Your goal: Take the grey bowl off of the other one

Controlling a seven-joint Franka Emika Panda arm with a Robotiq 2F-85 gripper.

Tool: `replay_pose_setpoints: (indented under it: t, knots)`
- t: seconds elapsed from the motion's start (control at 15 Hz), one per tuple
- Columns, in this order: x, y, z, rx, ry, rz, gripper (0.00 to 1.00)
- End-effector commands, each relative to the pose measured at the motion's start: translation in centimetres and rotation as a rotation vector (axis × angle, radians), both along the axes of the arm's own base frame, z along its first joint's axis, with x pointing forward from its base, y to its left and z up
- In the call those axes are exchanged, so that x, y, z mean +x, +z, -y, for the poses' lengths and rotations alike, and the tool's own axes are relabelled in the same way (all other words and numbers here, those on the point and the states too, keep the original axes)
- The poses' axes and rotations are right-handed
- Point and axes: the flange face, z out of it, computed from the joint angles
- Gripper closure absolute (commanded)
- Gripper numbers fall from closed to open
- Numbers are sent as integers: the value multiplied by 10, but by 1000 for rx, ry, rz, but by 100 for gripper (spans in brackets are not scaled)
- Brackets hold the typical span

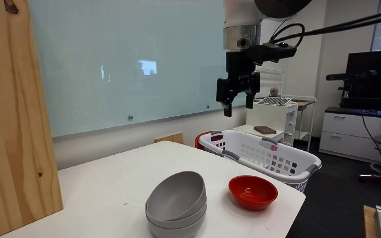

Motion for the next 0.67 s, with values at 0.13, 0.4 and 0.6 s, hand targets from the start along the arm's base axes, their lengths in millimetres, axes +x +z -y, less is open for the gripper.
replay_pose_setpoints:
  t: [0.13,0.4,0.6]
  knots:
    - [0,1,0,0,0,-1,0]
    - [0,1,0,0,0,-1,0]
    - [8,6,-2,3,9,23,0]
